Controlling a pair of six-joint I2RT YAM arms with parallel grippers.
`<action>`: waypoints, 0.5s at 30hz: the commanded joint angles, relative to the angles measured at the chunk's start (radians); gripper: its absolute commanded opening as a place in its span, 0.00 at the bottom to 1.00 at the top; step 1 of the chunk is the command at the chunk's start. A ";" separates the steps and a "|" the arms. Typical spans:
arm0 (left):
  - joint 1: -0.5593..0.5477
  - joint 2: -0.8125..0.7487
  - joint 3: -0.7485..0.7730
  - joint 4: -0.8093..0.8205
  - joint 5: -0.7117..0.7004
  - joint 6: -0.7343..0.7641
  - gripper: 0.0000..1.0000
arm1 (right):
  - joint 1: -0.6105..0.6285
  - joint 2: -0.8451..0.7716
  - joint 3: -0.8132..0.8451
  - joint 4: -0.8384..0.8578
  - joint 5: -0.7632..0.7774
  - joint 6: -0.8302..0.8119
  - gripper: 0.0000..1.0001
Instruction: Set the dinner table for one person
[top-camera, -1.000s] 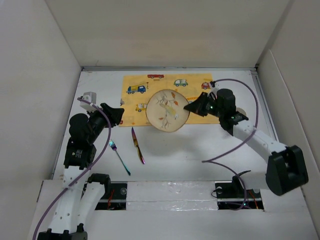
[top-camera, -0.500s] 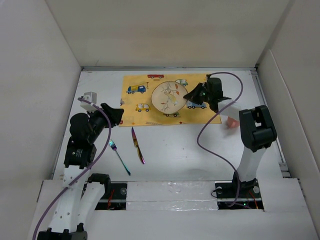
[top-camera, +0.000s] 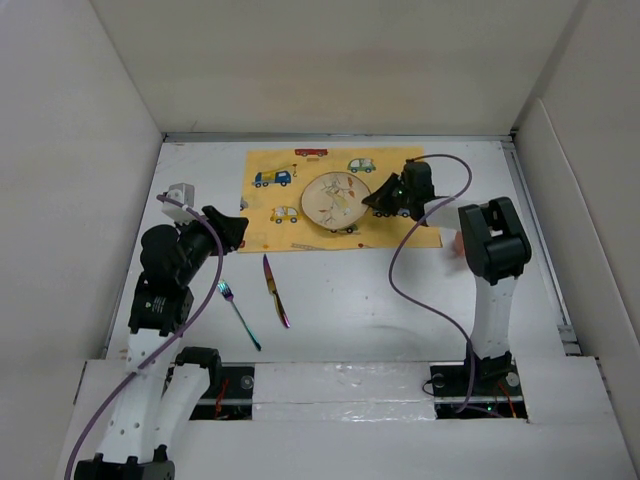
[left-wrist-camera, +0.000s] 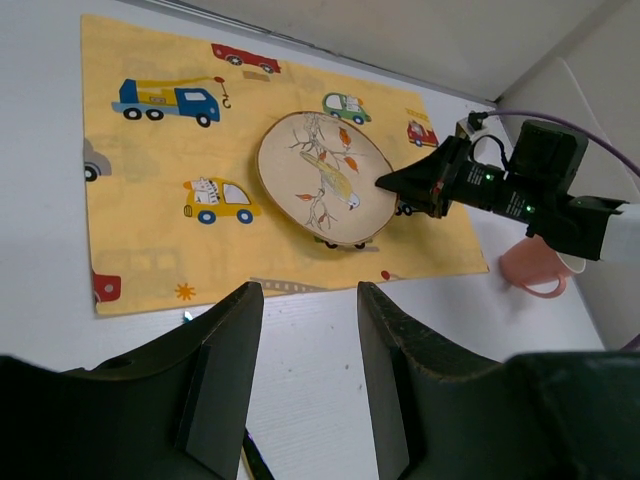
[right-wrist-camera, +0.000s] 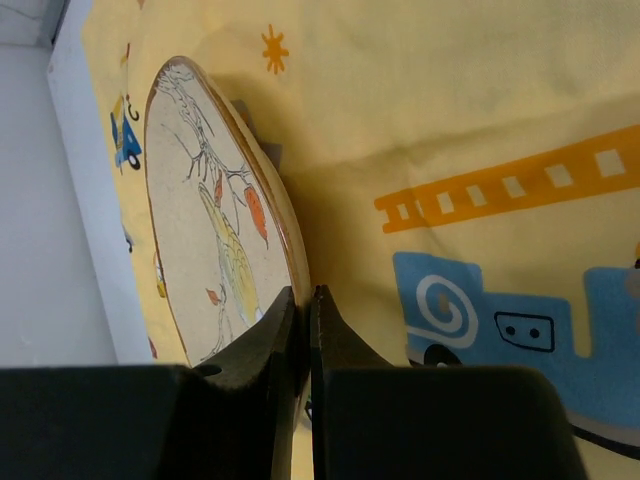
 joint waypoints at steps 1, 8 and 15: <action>-0.003 -0.001 0.002 0.030 0.010 0.012 0.40 | 0.015 -0.036 0.047 0.157 -0.008 0.044 0.08; -0.003 -0.001 -0.003 0.039 0.027 0.006 0.40 | 0.043 -0.103 -0.035 0.094 0.064 -0.007 0.52; -0.003 -0.018 -0.007 0.042 0.029 0.003 0.40 | 0.032 -0.308 -0.074 -0.074 0.196 -0.120 0.56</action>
